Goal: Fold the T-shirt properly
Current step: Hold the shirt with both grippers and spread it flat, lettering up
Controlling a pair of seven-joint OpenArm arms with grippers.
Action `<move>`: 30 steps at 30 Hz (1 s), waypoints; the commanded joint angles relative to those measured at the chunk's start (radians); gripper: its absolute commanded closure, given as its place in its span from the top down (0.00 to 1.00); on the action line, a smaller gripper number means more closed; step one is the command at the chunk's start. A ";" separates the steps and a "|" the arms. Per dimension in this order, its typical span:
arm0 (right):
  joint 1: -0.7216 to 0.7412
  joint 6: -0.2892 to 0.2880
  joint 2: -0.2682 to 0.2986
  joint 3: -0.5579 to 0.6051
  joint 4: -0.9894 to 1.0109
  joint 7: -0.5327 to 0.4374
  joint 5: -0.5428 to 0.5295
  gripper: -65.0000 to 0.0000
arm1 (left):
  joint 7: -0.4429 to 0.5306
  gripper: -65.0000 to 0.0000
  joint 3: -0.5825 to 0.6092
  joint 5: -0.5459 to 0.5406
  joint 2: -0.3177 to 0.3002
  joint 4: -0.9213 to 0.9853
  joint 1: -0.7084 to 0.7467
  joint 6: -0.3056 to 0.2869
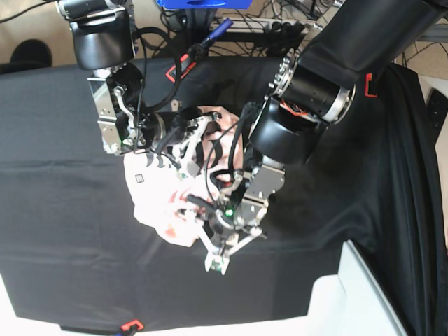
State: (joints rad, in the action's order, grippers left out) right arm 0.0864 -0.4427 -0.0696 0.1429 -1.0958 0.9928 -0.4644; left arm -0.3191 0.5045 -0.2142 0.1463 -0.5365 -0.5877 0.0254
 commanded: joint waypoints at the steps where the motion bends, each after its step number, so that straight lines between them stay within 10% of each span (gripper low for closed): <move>1: 0.020 -0.005 -0.003 0.004 -0.016 0.002 -0.009 0.00 | 0.022 0.00 -0.004 -0.004 0.011 -0.020 -0.041 -0.003; 13: -0.122 -0.005 0.063 -0.006 -0.481 0.131 -0.009 0.00 | 0.016 0.00 -0.079 -0.008 -0.070 -0.182 0.085 -0.003; 18: -0.153 -0.003 0.072 -0.038 -0.573 0.145 -0.003 0.00 | -0.156 0.00 -0.235 0.005 -0.087 -0.465 0.209 -0.008; 30: -0.164 -0.006 0.212 -0.269 -0.576 0.117 -0.004 0.00 | -0.352 0.00 -0.122 -0.003 -0.130 -1.118 0.634 -0.009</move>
State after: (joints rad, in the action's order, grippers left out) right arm -0.0898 -0.4442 0.1341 -0.1207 -1.6588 1.1255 -0.4530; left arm -0.6884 0.3859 -0.2169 0.0120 -1.6398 0.0601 0.0212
